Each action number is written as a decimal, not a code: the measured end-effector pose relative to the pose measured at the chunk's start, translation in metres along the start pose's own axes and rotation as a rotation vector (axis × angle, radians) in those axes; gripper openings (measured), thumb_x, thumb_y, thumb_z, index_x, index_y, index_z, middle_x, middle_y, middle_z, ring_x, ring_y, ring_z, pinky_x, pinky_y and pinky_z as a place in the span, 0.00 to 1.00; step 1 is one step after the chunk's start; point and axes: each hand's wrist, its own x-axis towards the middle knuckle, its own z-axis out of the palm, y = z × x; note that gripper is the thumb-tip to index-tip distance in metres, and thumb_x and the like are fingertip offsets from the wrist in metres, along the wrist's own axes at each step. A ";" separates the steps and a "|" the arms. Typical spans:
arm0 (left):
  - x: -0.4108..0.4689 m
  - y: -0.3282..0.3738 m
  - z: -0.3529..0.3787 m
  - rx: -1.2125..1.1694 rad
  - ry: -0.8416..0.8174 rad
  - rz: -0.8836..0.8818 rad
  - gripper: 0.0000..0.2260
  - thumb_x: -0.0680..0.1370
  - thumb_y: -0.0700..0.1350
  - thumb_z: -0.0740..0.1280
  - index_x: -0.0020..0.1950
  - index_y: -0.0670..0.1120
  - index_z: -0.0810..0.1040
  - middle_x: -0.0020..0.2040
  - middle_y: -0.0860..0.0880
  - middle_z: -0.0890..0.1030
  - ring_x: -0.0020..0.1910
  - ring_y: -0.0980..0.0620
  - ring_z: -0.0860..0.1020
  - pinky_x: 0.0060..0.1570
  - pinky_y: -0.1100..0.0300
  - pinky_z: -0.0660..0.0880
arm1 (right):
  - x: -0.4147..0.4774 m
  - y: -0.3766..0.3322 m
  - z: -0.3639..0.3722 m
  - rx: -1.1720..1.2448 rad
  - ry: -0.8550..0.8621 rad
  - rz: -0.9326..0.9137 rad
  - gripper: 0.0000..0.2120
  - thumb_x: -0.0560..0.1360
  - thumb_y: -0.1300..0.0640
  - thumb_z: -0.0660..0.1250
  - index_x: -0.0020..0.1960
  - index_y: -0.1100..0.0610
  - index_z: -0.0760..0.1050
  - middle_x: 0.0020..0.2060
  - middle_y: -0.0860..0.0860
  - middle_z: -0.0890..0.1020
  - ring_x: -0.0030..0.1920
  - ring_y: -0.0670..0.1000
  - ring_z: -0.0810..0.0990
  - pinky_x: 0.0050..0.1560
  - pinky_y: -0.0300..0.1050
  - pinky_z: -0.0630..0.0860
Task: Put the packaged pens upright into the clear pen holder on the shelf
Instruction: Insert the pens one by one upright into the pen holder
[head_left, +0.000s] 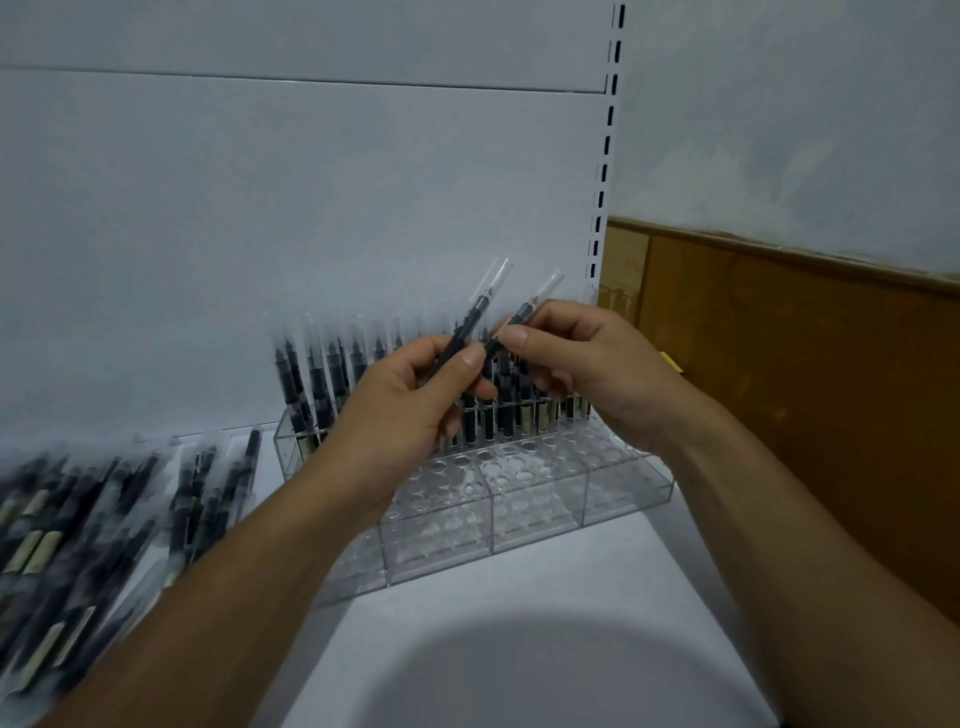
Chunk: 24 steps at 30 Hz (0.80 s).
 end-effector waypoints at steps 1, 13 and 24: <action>0.000 0.000 0.001 0.003 0.007 0.003 0.09 0.79 0.51 0.64 0.55 0.52 0.80 0.40 0.54 0.84 0.30 0.58 0.73 0.29 0.66 0.69 | 0.000 0.000 0.001 0.023 0.008 0.006 0.08 0.75 0.56 0.69 0.49 0.62 0.80 0.33 0.49 0.77 0.31 0.45 0.74 0.31 0.37 0.69; -0.001 0.000 0.000 0.040 0.003 -0.005 0.11 0.78 0.56 0.62 0.53 0.56 0.82 0.30 0.55 0.72 0.26 0.60 0.65 0.26 0.69 0.63 | 0.011 0.009 -0.032 -0.143 0.680 -0.167 0.06 0.78 0.53 0.67 0.43 0.51 0.76 0.37 0.52 0.79 0.33 0.48 0.73 0.34 0.44 0.72; -0.001 -0.002 0.001 0.085 -0.028 -0.001 0.10 0.80 0.53 0.61 0.51 0.54 0.82 0.28 0.57 0.72 0.29 0.59 0.67 0.34 0.64 0.66 | 0.011 0.023 -0.026 -0.623 0.484 -0.088 0.07 0.77 0.48 0.68 0.48 0.52 0.79 0.39 0.43 0.79 0.41 0.47 0.79 0.46 0.54 0.80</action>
